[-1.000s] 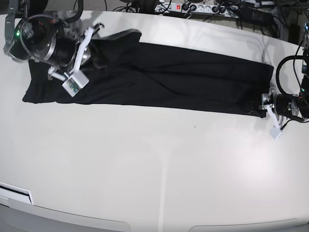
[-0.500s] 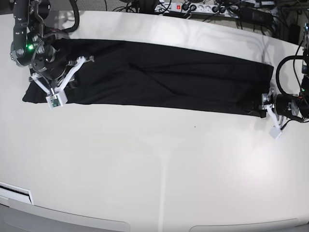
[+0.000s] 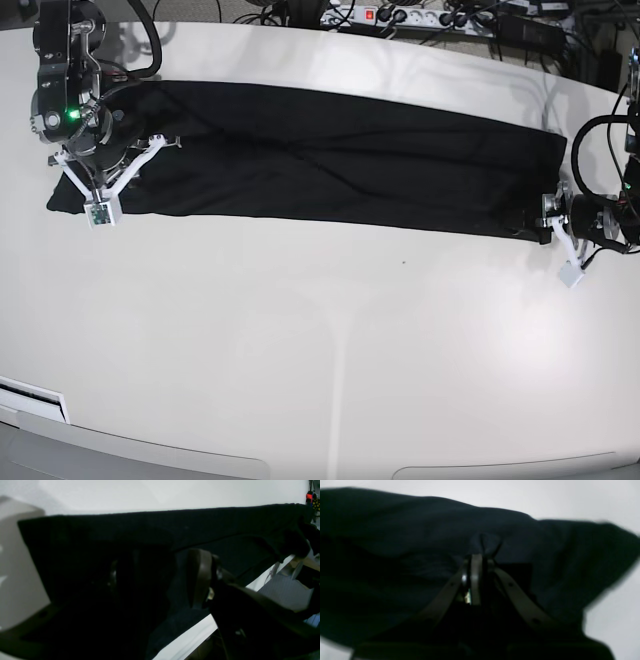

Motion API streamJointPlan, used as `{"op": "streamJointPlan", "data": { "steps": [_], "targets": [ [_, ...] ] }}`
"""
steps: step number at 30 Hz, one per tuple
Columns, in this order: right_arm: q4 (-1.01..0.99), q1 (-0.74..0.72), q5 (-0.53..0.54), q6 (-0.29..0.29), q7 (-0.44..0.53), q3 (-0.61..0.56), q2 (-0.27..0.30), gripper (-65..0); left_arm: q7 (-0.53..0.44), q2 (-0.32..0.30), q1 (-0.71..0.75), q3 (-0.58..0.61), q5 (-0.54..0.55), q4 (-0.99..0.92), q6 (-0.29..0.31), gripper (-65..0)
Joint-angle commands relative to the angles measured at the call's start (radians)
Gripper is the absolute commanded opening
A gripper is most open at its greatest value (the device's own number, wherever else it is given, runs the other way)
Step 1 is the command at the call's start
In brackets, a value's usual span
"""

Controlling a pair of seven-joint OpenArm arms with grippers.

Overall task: Layout the t-shirt on the table in an organized manner, then fold the t-shirt properly
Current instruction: 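Straighten the strip's end with the right gripper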

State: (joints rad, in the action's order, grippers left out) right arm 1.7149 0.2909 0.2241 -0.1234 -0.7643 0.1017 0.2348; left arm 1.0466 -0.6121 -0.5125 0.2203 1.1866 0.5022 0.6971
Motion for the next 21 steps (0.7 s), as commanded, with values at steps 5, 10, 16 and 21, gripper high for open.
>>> {"op": "streamJointPlan", "data": {
  "steps": [5,10,16,21],
  "targets": [
    [0.011,-0.009,0.003,0.027,0.007,0.005,0.011,-65.0,0.000,-0.014,-0.019,-0.006,0.002,0.006,0.001,-29.4],
    [0.012,-0.020,0.004,0.051,-0.010,0.005,0.011,-65.0,-0.001,-0.013,-0.019,-0.006,0.002,0.006,0.001,-29.4],
    [0.052,-0.040,0.003,0.025,-0.040,0.005,0.011,-61.6,-0.008,-0.014,-0.017,-0.006,0.001,0.006,0.001,-29.4],
    [0.054,-0.041,-0.019,0.053,-0.039,0.005,0.011,-64.7,-0.021,-0.014,-0.017,-0.006,0.001,0.006,0.001,-29.4]
  ]
}}
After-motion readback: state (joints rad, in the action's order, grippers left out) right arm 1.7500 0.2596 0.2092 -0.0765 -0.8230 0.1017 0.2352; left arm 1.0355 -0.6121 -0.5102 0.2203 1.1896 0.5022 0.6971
